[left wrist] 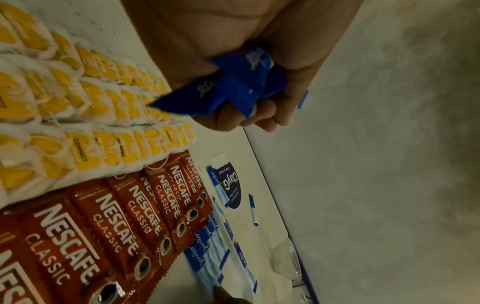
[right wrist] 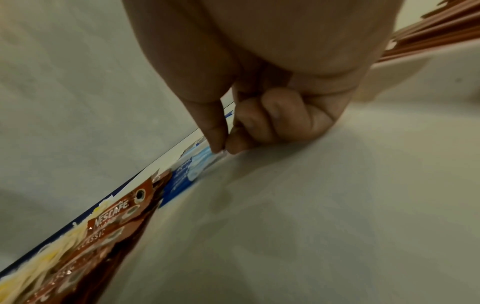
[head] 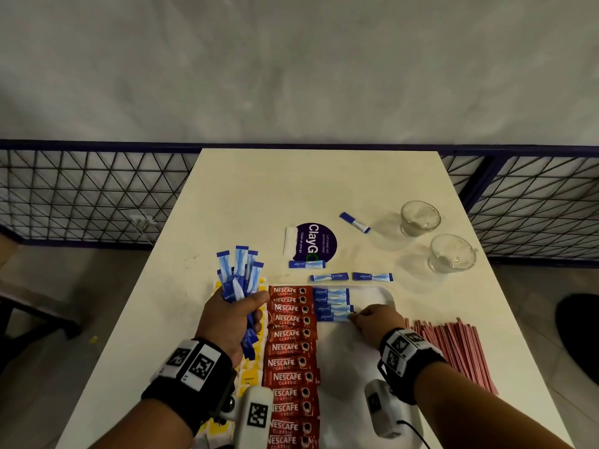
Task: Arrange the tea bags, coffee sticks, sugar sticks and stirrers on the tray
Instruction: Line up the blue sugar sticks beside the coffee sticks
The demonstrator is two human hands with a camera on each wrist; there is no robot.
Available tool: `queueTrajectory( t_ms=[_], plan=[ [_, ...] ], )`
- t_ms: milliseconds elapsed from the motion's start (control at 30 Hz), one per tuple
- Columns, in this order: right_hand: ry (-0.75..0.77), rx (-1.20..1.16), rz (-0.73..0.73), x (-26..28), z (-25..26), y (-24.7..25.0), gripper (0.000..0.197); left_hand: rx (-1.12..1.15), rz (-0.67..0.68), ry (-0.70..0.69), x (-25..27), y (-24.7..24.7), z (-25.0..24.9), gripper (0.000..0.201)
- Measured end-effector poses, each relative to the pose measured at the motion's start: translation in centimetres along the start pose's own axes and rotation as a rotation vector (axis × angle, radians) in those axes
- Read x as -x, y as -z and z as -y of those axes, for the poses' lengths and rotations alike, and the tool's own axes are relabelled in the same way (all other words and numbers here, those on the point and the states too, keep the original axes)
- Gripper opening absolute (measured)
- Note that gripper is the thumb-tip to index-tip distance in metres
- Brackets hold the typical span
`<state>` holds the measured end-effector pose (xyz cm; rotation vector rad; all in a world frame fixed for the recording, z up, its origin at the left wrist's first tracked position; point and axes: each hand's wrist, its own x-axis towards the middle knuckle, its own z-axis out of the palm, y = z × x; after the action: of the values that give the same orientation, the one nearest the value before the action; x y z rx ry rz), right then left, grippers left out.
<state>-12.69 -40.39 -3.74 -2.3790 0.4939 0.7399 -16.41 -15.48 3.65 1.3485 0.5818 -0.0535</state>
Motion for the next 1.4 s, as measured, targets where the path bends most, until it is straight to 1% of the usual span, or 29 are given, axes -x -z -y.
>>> queueTrajectory(
  t_ms=[233,433,633,800,833,933,1000,1067,1233,1400],
  plan=[
    [0.040,0.087,0.010,-0.7,1.2,-0.2,0.034,0.005,-0.004,0.006,0.1,0.6,-0.1,0.012],
    [0.070,0.150,-0.021,-1.0,1.4,-0.4,0.031,0.013,-0.011,0.005,0.1,0.6,-0.2,0.011],
    [0.037,0.140,-0.030,-1.0,0.7,-0.1,0.027,0.030,-0.022,0.015,0.0,0.8,-0.2,0.012],
    [0.033,0.132,-0.063,-0.8,0.2,-0.2,0.016,0.041,-0.016,0.020,0.0,0.6,-0.2,0.013],
    [0.033,0.125,-0.064,-0.9,0.2,-0.3,0.017,0.038,-0.013,0.020,0.0,0.5,-0.2,0.013],
    [0.037,0.103,-0.068,-0.9,0.5,-0.6,0.028,0.030,-0.010,0.020,-0.1,0.5,-0.2,0.012],
    [0.042,0.095,-0.068,-0.7,0.7,-0.6,0.032,0.027,-0.010,0.019,-0.2,0.5,-0.2,0.012],
    [0.039,0.096,-0.072,-0.6,0.7,-0.6,0.032,0.024,-0.010,0.020,-0.2,0.5,-0.2,0.013],
    [0.032,-0.001,-0.132,-0.4,0.6,-0.4,0.027,0.021,-0.015,0.021,-0.3,0.6,-0.2,0.012],
    [0.075,0.002,-0.124,-0.3,1.0,-0.6,0.023,0.029,-0.003,0.027,-0.4,0.5,-0.3,0.012]
  ],
)
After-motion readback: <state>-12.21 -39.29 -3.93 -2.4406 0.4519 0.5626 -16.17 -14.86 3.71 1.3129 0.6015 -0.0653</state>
